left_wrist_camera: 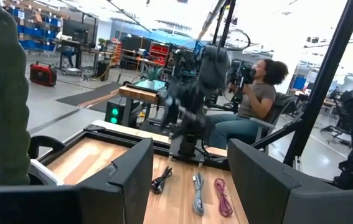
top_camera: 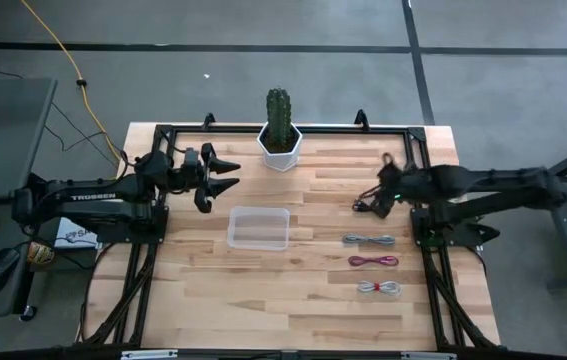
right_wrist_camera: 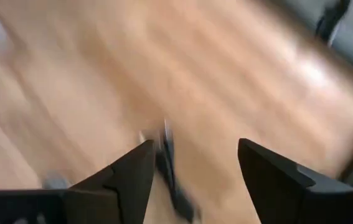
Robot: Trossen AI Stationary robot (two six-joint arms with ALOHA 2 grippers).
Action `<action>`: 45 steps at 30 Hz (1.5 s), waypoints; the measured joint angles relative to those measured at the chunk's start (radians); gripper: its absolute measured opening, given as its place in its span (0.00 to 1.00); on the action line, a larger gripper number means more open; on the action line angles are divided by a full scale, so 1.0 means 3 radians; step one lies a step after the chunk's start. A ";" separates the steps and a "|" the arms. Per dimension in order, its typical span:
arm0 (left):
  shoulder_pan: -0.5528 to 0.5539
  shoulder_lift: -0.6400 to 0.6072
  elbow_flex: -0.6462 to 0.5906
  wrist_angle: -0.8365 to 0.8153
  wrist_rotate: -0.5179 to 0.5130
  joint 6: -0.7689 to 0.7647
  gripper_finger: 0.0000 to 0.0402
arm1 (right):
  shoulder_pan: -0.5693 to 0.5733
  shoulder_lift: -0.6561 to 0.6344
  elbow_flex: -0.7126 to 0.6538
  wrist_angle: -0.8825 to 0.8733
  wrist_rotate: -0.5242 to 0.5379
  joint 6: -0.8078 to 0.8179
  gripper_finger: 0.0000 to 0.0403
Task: Pick and place USB-C Cables
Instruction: Put the black charger cable into the transparent bin
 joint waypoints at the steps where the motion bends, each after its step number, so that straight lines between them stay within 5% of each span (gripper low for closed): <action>1: 0.0000 0.0000 0.0000 0.0000 0.0001 0.0000 0.47 | 0.0000 0.0136 -0.0012 -0.0075 -0.0105 0.0036 0.55; 16: 0.0000 0.0000 -0.0001 0.0003 0.0003 -0.0270 0.47 | -0.0361 0.1441 -0.0126 0.0332 -0.0757 -0.0110 0.55; 37: -0.0001 0.0000 -0.0004 -0.0102 0.0007 -0.0443 0.47 | -0.0665 0.2177 -0.0113 0.0474 -0.0860 -0.0794 0.55; 45: -0.0001 0.0000 -0.0004 -0.0102 0.0002 -0.0437 0.47 | -0.0711 0.2188 -0.0115 0.0458 -0.0907 -0.0793 0.35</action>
